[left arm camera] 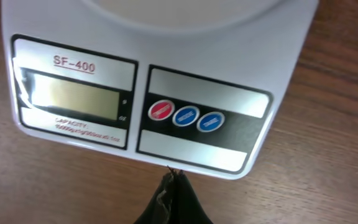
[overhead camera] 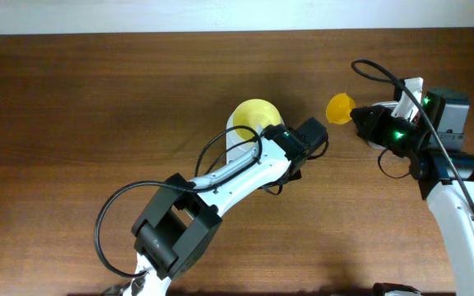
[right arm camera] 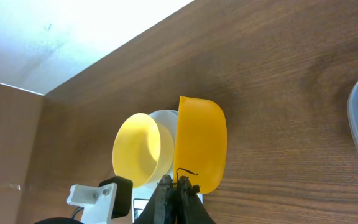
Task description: Scoop item into bowl and weigh 50g on scale
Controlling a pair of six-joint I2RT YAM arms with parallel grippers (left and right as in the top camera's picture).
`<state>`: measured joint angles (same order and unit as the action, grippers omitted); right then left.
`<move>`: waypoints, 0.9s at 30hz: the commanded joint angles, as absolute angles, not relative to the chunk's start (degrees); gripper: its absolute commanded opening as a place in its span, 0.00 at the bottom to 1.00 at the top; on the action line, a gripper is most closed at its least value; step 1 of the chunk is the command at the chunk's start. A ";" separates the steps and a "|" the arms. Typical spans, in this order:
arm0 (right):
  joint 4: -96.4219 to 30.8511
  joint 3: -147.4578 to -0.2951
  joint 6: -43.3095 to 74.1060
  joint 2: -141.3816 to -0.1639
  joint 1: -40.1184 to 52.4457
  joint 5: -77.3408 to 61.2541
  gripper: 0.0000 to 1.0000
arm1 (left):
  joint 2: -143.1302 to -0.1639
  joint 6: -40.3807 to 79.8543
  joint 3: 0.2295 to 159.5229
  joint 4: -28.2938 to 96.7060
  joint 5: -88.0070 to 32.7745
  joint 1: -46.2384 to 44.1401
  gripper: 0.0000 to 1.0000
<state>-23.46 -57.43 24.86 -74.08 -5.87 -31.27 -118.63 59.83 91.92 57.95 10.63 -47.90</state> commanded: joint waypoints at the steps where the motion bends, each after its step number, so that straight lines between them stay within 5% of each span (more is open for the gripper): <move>1: -23.44 -58.85 24.45 -72.95 -6.02 -30.81 0.04 | -119.37 61.36 91.74 56.84 13.28 -48.18 0.00; 27: -26.85 -58.83 24.16 -73.06 -6.02 -29.28 0.04 | -122.96 71.20 91.74 55.68 22.33 -48.23 0.00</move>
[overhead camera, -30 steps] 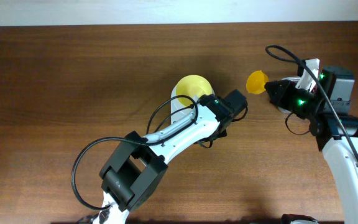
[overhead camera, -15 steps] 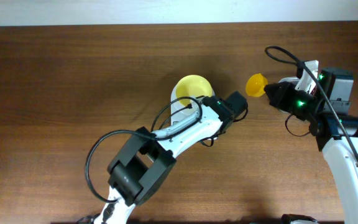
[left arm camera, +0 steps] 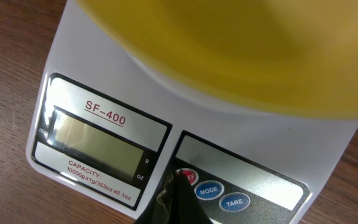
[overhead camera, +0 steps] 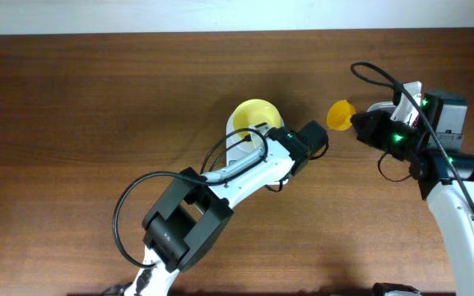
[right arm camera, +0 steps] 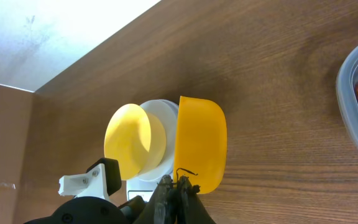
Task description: Scoop item into bowl and weigh 50g on scale
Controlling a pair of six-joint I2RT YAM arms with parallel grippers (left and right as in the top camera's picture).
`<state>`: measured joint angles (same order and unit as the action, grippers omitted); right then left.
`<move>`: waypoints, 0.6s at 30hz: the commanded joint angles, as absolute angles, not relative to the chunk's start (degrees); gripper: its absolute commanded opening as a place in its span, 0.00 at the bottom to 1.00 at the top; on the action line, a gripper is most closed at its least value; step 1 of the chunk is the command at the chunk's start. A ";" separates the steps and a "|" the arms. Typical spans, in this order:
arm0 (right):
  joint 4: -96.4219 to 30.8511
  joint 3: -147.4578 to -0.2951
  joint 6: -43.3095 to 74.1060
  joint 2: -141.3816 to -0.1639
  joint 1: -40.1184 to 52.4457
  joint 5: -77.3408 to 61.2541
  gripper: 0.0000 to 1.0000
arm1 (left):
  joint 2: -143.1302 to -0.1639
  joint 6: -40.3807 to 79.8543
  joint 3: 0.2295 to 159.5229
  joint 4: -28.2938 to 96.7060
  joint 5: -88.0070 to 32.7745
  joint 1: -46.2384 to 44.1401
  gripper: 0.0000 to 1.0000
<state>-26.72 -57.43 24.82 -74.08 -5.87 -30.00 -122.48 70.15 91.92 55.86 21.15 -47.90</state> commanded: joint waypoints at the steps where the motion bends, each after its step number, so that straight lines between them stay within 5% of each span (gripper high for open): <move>1: -26.87 -58.83 24.16 -73.06 -6.02 -29.28 0.04 | -122.96 71.20 91.74 55.57 22.31 -48.23 0.00; 18: -26.83 -58.83 24.16 -73.06 -6.02 -29.23 0.04 | -124.77 71.20 91.74 54.65 22.06 -48.23 0.00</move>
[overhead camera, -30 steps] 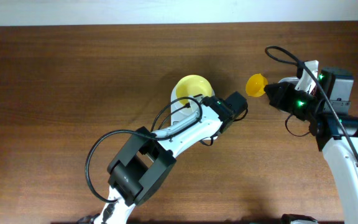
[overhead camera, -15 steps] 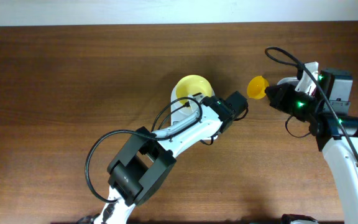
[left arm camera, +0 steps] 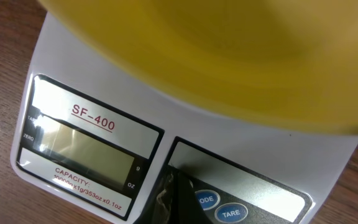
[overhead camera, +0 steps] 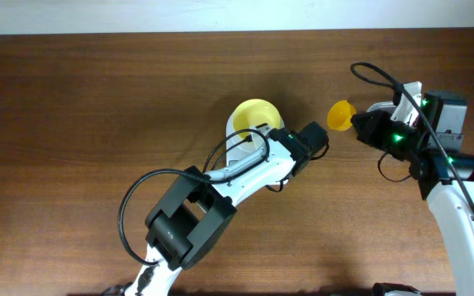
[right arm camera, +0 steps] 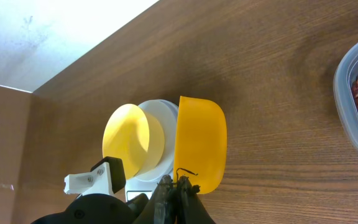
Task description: Scoop item into bowl and weigh 50g on scale
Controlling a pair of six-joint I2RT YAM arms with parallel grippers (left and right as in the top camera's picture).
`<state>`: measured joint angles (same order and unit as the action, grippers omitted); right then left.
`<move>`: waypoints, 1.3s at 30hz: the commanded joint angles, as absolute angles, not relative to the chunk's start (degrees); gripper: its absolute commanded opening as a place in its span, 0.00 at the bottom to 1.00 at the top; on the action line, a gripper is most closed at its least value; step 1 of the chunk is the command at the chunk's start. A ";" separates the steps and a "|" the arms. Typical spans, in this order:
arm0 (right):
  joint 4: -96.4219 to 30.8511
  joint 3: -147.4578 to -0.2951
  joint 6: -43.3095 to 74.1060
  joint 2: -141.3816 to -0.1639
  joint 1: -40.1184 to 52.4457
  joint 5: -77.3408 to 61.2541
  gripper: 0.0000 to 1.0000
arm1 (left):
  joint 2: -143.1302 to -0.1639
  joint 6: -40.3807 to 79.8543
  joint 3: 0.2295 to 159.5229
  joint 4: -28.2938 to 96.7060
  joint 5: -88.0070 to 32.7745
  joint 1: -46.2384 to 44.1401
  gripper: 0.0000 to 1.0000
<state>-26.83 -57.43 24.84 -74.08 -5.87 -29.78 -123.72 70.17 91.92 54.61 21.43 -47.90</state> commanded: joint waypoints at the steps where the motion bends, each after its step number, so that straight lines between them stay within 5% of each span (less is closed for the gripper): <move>1: -26.83 -58.83 24.16 -73.06 -6.02 -29.23 0.04 | -124.77 71.20 91.74 54.59 22.04 -48.23 0.00; 39: -27.07 -58.83 24.21 -73.06 -6.02 -29.26 0.04 | -126.80 71.18 91.53 54.54 20.60 -49.08 0.00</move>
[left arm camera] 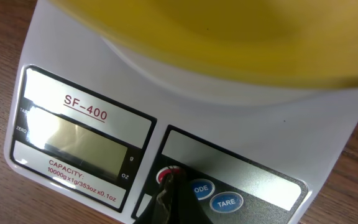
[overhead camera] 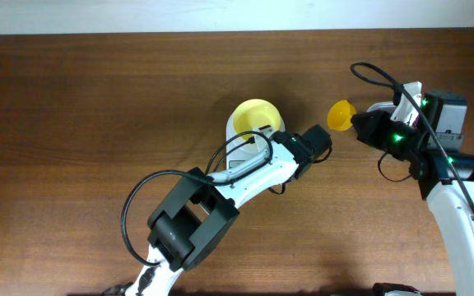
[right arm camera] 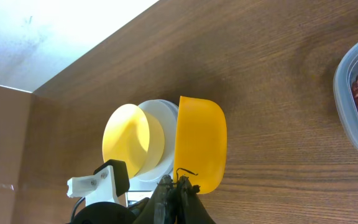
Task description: Scoop item into bowl and weigh 50g on scale
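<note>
A yellow bowl [overhead camera: 253, 116] sits on the white SF-400 scale [left arm camera: 303, 143], whose display [left arm camera: 79, 140] is blank. My left gripper [left arm camera: 169, 180] is shut, and its tip rests on the red button [left arm camera: 165, 172], beside the blue MODE button [left arm camera: 202, 188] and TARE button [left arm camera: 227, 202]. My right gripper [right arm camera: 178, 182] is shut on the handle of an orange scoop [right arm camera: 201, 143], held above the table right of the scale. From overhead the scoop [overhead camera: 340, 113] looks empty.
A clear container of red beans stands at the right edge of the right wrist view. In the overhead view the left arm [overhead camera: 245, 173] lies across the front of the scale. The table's back edge meets a white wall.
The left gripper tip, which hid the red button, now lets part of it show while still on it. The display stays blank. The right arm and scoop have not moved.
The shut left gripper first sat just off the scale's front edge with all three buttons showing. Then its tip was at the red button, then covering it, and it now rests there. The right gripper held the orange scoop aloft throughout, shifting only slightly.
</note>
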Controlling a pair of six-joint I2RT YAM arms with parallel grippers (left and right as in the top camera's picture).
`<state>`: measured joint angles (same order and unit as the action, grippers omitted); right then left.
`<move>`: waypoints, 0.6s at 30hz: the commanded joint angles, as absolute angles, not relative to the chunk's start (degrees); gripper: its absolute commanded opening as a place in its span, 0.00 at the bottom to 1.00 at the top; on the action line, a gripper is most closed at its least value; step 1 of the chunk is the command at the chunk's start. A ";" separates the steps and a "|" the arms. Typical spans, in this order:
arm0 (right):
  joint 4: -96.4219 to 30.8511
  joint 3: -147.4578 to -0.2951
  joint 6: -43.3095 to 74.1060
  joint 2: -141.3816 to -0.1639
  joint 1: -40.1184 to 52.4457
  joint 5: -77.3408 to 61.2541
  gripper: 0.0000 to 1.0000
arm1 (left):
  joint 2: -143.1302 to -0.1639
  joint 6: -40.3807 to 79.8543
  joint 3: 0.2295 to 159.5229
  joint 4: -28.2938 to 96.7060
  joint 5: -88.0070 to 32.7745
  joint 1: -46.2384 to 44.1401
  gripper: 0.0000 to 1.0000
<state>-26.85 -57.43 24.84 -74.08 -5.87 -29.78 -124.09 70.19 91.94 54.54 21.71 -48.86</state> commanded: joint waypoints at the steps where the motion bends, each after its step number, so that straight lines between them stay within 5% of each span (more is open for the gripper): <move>1: -27.24 -58.83 24.21 -73.06 -6.02 -29.26 0.04 | -126.80 71.18 91.53 54.54 20.60 -49.08 0.00; 18: -27.35 -58.83 24.18 -73.06 -6.02 -29.26 0.04 | -127.63 71.18 91.53 54.41 21.50 -49.08 0.00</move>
